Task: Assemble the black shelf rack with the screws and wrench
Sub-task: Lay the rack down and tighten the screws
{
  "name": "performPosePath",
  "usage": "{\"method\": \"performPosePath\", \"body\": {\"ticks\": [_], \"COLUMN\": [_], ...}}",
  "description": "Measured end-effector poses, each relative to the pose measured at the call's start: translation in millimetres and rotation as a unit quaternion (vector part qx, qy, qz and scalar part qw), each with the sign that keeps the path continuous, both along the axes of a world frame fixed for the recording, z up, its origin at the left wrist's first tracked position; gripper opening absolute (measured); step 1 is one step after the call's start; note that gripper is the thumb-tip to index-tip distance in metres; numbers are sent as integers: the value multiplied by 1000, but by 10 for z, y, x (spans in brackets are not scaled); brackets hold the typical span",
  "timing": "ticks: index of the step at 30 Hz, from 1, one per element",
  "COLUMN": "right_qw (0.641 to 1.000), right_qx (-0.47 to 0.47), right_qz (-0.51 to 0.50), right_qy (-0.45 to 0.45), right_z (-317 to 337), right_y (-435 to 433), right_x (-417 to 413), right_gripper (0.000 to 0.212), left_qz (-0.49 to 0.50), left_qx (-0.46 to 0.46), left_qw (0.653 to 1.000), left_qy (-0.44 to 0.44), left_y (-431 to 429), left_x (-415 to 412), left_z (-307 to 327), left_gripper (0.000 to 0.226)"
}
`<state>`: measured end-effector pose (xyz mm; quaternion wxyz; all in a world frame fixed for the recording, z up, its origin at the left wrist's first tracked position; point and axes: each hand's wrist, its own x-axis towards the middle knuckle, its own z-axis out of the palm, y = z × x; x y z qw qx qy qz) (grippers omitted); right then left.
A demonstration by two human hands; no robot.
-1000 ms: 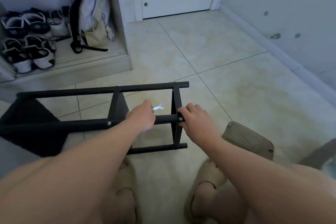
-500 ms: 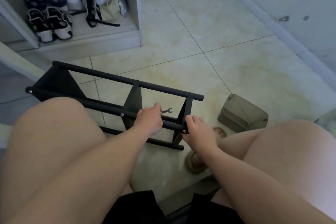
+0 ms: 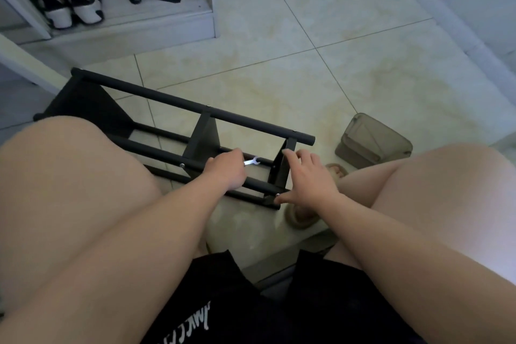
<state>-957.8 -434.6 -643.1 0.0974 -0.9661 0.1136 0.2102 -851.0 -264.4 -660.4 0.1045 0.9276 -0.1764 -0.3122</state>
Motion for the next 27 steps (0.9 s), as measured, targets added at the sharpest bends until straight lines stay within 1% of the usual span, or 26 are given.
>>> {"method": "performPosePath", "body": {"ticks": [1, 2, 4, 6, 11, 17, 20, 23, 27], "right_qw": [1000, 1000, 998, 997, 995, 996, 996, 996, 996], "right_qx": [-16, -26, -37, -44, -40, -26, -21, -15, 0], "right_qz": [2, 7, 26, 39, 48, 38, 31, 28, 27], "right_qy": [5, 13, 36, 57, 72, 79, 82, 83, 82], "right_z": [-6, -12, -37, -67, -85, -99, -108, -116, -115], "right_y": [23, 46, 83, 110, 95, 72, 84, 88, 77], "right_x": [-14, -27, -42, -60, -38, -17, -15, -16, -21], "right_gripper": [130, 141, 152, 157, 159, 160, 159, 158, 157], "left_qz": [1, 6, 18, 12, -14, -24, -36, -54, -65], "left_qx": [6, 11, 15, 26, 27, -42, -47, -43, -48], "left_qw": [1000, 1000, 999, 998, 996, 994, 992, 988, 983], "left_qy": [11, 22, 46, 61, 82, 99, 112, 135, 163], "left_y": [18, 32, 58, 69, 35, -98, -160, -217, -310], "left_x": [-3, -5, -13, -34, -18, 36, 64, 107, 182], "left_z": [13, 26, 51, 74, 100, 75, 76, 70, 55], "left_gripper": [16, 18, 24, 29, 28, 14, 13, 13, 20]}}
